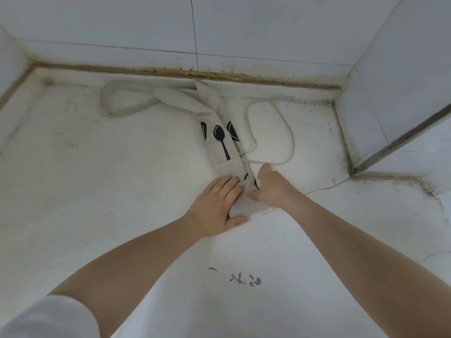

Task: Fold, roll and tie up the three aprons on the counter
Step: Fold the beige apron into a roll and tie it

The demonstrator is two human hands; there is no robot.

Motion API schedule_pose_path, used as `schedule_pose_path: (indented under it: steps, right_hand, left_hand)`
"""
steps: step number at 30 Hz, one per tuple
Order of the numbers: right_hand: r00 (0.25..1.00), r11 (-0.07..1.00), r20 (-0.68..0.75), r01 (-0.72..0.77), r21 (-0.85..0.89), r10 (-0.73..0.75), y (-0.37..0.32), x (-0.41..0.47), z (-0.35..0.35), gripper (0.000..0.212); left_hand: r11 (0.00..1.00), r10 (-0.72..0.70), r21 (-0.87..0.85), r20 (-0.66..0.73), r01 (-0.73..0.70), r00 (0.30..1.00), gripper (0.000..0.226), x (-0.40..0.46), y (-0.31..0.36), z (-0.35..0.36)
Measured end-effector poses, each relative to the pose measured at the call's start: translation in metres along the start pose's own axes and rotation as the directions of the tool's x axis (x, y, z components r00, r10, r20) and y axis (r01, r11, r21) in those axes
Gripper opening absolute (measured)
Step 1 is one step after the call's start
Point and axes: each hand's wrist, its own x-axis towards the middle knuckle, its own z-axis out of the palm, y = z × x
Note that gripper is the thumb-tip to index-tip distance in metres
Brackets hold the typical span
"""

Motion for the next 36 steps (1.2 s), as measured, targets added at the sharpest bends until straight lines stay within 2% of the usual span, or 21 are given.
schedule_pose_path:
  steps: [2, 4, 8, 10, 11, 13, 14, 15, 17, 19, 20, 22, 24, 26, 27, 28, 30, 32, 34, 35, 36]
  right_hand:
    - [0.999, 0.994, 0.034, 0.010, 0.111, -0.013, -0.004, 0.000, -0.005, 0.052]
    - [0.994, 0.961, 0.106, -0.009, 0.278, -0.022, -0.007, 0.001, -0.009, 0.040]
    - [0.979, 0.879, 0.203, -0.069, 0.471, -0.032, -0.006, 0.003, -0.010, 0.019]
    - [0.975, 0.792, 0.224, -0.141, 0.594, 0.006, -0.008, 0.002, -0.010, 0.020]
    - [0.968, 0.740, 0.252, -0.180, 0.648, 0.015, -0.010, 0.001, -0.011, 0.021]
    - [0.932, 0.673, 0.361, -0.252, 0.695, -0.023, -0.012, 0.000, -0.018, 0.031]
    - [0.907, 0.661, 0.415, -0.274, 0.698, -0.063, -0.011, 0.001, -0.021, 0.037]
    - [0.889, 0.669, 0.448, -0.275, 0.690, -0.097, -0.010, 0.002, -0.025, 0.040]
    - [0.883, 0.766, 0.455, -0.213, 0.606, -0.114, -0.011, 0.007, -0.025, 0.037]
    - [0.928, 0.896, 0.360, -0.076, 0.437, -0.097, -0.017, 0.014, -0.017, 0.020]
    - [0.954, 0.942, 0.282, 0.000, 0.334, -0.100, -0.020, 0.020, -0.012, 0.021]
    - [0.984, 0.987, 0.134, 0.098, 0.129, -0.116, -0.023, 0.033, -0.004, 0.036]
    - [0.988, 0.988, 0.051, 0.146, -0.045, -0.143, -0.028, 0.042, -0.001, 0.041]
    - [0.984, 0.965, 0.053, 0.176, -0.196, -0.169, -0.036, 0.045, 0.001, 0.044]
    - [0.983, 0.952, 0.072, 0.182, -0.247, -0.169, -0.042, 0.046, 0.003, 0.046]
    - [0.982, 0.940, 0.094, 0.185, -0.287, -0.165, -0.047, 0.046, 0.006, 0.047]
    - [0.983, 0.936, 0.101, 0.177, -0.305, -0.154, -0.056, 0.047, 0.010, 0.044]
    - [0.988, 0.956, 0.025, 0.156, -0.249, -0.155, -0.057, 0.045, 0.006, 0.036]
    - [0.986, 0.987, 0.046, 0.159, -0.005, -0.159, -0.047, 0.046, 0.000, 0.022]
    - [0.981, 0.980, 0.101, 0.152, 0.126, -0.165, -0.039, 0.044, -0.005, 0.020]
    - [0.972, 0.969, 0.154, 0.145, 0.199, -0.177, -0.032, 0.041, -0.006, 0.029]
  left_hand:
    - [0.992, -0.069, -0.092, 0.127, 0.081, 0.989, 0.091, -0.001, 0.000, -0.004]
    - [0.974, -0.116, -0.159, 0.269, 0.163, 0.956, 0.096, 0.002, -0.003, -0.012]
    - [0.979, -0.104, -0.128, 0.352, 0.158, 0.930, 0.105, 0.008, -0.009, -0.027]
    - [0.987, -0.064, -0.113, 0.356, 0.111, 0.932, 0.109, 0.012, -0.014, -0.030]
    - [0.990, -0.034, -0.120, 0.321, 0.076, 0.947, 0.103, 0.013, -0.018, -0.031]
    - [0.966, -0.012, -0.247, 0.229, 0.071, 0.973, 0.077, 0.016, -0.027, -0.037]
    - [0.922, -0.065, -0.359, 0.227, 0.146, 0.972, 0.064, 0.017, -0.031, -0.042]
    - [0.836, -0.149, -0.477, 0.278, 0.271, 0.949, 0.052, 0.018, -0.035, -0.049]
    - [0.610, -0.270, -0.629, 0.408, 0.483, 0.872, 0.036, 0.019, -0.042, -0.055]
    - [0.531, -0.338, -0.675, 0.385, 0.511, 0.859, 0.038, 0.019, -0.045, -0.056]
    - [0.511, -0.368, -0.692, 0.359, 0.509, 0.858, 0.040, 0.020, -0.046, -0.055]
    - [0.488, -0.440, -0.697, 0.322, 0.525, 0.838, 0.036, 0.022, -0.044, -0.051]
    - [0.548, -0.517, -0.671, 0.197, 0.499, 0.833, 0.032, 0.021, -0.043, -0.048]
    - [0.738, -0.499, -0.547, -0.046, 0.396, 0.866, 0.038, 0.020, -0.046, -0.044]
    - [0.811, -0.455, -0.463, -0.113, 0.358, 0.883, 0.040, 0.021, -0.050, -0.041]
    - [0.863, -0.404, -0.380, -0.122, 0.334, 0.906, 0.042, 0.022, -0.052, -0.038]
    - [0.916, -0.326, -0.263, -0.047, 0.303, 0.944, 0.039, 0.026, -0.057, -0.036]
    - [0.948, -0.261, -0.198, -0.034, 0.249, 0.965, 0.030, 0.027, -0.060, -0.034]
    - [0.976, -0.183, -0.119, -0.003, 0.181, 0.983, 0.055, 0.026, -0.070, -0.029]
    - [0.982, -0.169, -0.078, 0.016, 0.169, 0.986, 0.066, 0.025, -0.072, -0.028]
    - [0.989, -0.146, -0.028, 0.028, 0.147, 0.989, 0.077, 0.024, -0.074, -0.029]
